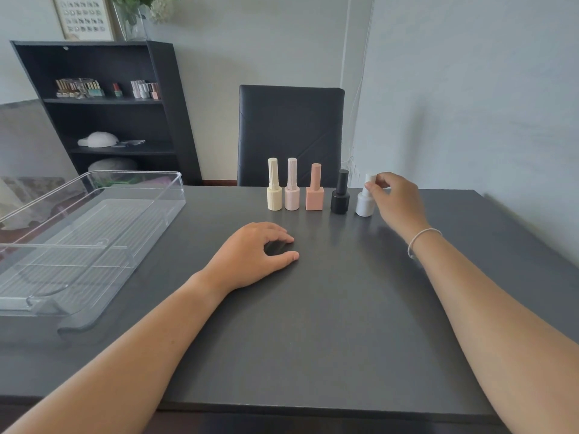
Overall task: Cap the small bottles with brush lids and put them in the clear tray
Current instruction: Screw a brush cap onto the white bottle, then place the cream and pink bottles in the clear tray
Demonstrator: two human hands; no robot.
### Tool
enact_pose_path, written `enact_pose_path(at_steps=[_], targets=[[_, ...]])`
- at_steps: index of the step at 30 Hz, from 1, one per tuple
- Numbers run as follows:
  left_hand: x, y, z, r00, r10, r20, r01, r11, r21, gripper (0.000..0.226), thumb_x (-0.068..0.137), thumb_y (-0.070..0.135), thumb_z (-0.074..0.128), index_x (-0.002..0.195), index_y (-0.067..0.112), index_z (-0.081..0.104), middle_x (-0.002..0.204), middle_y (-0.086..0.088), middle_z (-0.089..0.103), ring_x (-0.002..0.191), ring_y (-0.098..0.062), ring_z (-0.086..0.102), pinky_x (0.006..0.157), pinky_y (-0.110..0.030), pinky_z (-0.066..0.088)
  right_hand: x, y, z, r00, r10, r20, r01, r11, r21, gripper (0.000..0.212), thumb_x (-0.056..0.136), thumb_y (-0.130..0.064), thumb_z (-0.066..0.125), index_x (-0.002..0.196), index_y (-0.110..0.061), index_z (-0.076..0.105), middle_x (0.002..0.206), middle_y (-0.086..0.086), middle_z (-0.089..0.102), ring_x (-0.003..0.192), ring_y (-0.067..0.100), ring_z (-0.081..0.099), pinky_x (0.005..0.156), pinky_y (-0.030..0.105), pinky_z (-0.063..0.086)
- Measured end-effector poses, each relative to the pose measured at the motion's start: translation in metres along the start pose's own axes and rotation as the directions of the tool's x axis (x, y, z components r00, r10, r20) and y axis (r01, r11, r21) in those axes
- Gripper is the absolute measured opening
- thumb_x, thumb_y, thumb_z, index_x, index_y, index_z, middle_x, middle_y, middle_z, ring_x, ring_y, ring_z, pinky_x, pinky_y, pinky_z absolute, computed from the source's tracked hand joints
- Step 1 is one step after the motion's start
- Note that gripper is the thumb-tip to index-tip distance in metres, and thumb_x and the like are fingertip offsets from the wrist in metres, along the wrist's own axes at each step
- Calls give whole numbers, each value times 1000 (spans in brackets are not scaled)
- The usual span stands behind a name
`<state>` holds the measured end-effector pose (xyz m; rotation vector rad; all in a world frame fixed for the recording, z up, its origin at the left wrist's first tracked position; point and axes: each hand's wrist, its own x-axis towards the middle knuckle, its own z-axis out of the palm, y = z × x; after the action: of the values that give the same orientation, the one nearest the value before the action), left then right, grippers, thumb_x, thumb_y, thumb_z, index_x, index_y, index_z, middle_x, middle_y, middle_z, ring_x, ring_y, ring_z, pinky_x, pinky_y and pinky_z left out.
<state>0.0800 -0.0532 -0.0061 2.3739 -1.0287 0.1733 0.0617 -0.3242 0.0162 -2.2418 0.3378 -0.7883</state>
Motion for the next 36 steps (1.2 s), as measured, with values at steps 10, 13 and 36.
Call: enact_pose_path(at_steps=[10,13,36], targets=[[6,-5,-5,996,-46,-79,34,989,-147,27,79,39,65,104,30,67,109,14,61,96,3,53,79,-5,35,-4,-22,-15,993,-59,-101,53,997,-61,35,89,-31,53,122,-19,56,113,0,62,103,20,54,83,27,37],[19,-9,-19,970,-115,-214,66,973,-223,26,80,31,67,105,29,66,107,9,63,99,-6,56,85,-21,41,-3,-51,-14,972,-199,-123,196,980,-35,32,88,-29,55,119,-22,59,107,-5,61,82,13,49,78,26,39],[97,-32,-31,906,-216,-364,36,896,-442,16,81,19,67,94,26,62,85,6,65,73,-8,65,61,-4,44,26,-101,61,913,-363,187,400,887,-232,18,90,-26,52,101,-19,63,93,0,71,95,24,57,95,39,38]])
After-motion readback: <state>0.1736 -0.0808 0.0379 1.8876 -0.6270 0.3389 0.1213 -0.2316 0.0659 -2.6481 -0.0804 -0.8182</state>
